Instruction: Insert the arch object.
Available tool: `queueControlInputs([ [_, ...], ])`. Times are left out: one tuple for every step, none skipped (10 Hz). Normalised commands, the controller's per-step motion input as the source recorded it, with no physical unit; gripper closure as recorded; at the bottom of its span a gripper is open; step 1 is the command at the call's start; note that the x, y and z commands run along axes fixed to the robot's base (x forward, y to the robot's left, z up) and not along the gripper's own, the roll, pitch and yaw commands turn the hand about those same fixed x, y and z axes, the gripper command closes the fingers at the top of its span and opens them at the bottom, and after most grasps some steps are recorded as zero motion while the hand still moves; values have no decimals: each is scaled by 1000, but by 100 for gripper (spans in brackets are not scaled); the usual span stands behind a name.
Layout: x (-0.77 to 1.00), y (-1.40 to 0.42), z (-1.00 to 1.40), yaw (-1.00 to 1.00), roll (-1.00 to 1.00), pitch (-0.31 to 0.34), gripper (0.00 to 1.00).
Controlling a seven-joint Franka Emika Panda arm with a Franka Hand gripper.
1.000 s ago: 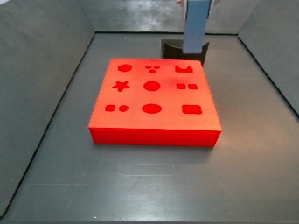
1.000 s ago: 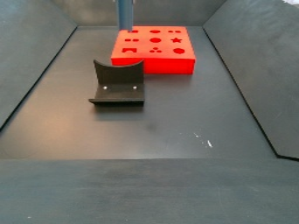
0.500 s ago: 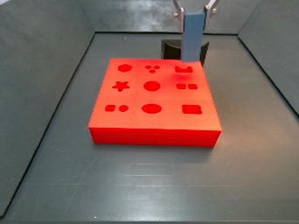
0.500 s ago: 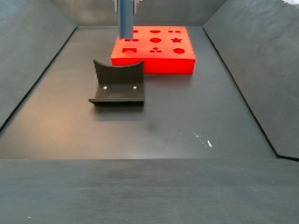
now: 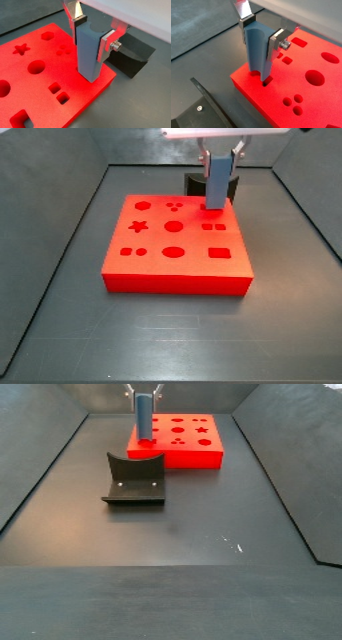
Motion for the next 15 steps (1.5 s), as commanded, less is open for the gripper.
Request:
queueControlInputs([
  [0,0,-137,0,110,101,100],
  [0,0,-86,0,77,161,100],
  [-74,0,-57,0,90,157,100],
  [-80,0,-74,0,73,124,100],
  [-63,0,-103,0,60,99,100],
  [-49,0,-137,0,59,83,100],
  [23,0,-223,0,0,27,100],
  [100,0,-266,0,0,0,100],
  [46,0,0,0,-10,41,100],
  [0,0,-174,37,40,0,100],
  [191,0,-526,0,149,0,100],
  [103,0,-626,0,209,14,100],
  [37,0,-686,0,181,29,100],
  [69,0,-711,0,151,13,100],
  [94,0,-711,0,160,20,100],
])
